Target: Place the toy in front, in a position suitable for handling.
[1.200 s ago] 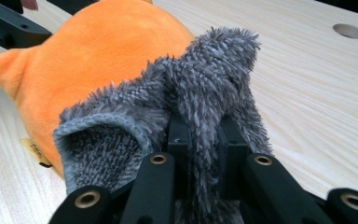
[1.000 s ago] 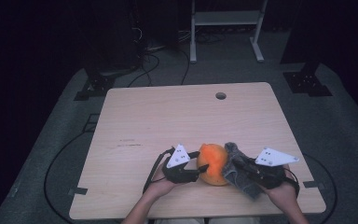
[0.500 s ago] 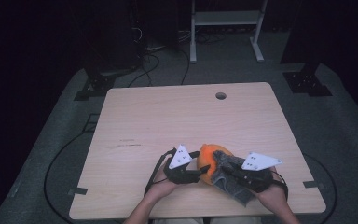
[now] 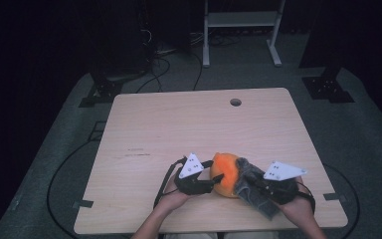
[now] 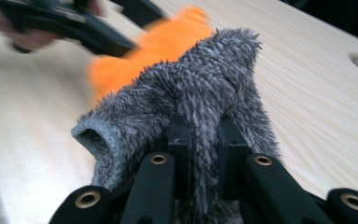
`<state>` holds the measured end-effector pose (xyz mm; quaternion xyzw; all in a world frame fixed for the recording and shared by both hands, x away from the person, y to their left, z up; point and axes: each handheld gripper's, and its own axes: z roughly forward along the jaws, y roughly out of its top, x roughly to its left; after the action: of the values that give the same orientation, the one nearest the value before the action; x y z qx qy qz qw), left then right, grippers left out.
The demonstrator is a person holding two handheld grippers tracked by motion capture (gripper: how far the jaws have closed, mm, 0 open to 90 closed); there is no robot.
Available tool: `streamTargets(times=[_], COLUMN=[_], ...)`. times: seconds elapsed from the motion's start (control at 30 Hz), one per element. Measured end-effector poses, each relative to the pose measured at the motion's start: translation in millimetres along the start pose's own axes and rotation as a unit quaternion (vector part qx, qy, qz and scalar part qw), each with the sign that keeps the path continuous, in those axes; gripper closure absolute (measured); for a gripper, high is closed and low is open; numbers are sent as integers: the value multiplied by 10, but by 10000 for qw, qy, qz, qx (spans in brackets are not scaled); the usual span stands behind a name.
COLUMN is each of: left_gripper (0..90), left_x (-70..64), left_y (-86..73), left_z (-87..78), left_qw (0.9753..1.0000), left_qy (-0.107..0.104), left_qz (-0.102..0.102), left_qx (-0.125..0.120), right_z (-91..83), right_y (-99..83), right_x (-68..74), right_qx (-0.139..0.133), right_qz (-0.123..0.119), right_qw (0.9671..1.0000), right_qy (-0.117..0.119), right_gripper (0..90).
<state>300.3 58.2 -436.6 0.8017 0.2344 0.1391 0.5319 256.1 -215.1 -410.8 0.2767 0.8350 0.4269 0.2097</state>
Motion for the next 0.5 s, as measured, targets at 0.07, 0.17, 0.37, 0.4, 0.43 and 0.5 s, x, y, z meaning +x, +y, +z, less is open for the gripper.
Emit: streamTargets(times=[0.07,0.17,0.37,0.4,0.43,0.5], left_gripper=[417,415,417,416,416,388], left_x=[4,2,-11,-9,-3,16], left_y=[-17,-35,-39,-41,-40,-12], left_z=[-1,-7,12,9,2,-18], left_qw=[10000,9996,9994,9994,9994,9998], left_qy=[50,155,159,149,132,58], left_qz=[63,214,295,293,289,148], left_qx=[51,118,130,135,148,142], right_z=[16,50,25,1,-5,27], right_y=[27,10,-35,-9,7,25], right_x=[55,32,-107,-107,-109,-112], right_qx=[6,50,181,62,-2,17], right_qz=[-112,-104,128,169,204,223], right_qw=[9999,9999,9997,9998,9998,9996], right_qy=[79,125,-31,41,87,151], right_gripper=[783,782,781,781,781,781])
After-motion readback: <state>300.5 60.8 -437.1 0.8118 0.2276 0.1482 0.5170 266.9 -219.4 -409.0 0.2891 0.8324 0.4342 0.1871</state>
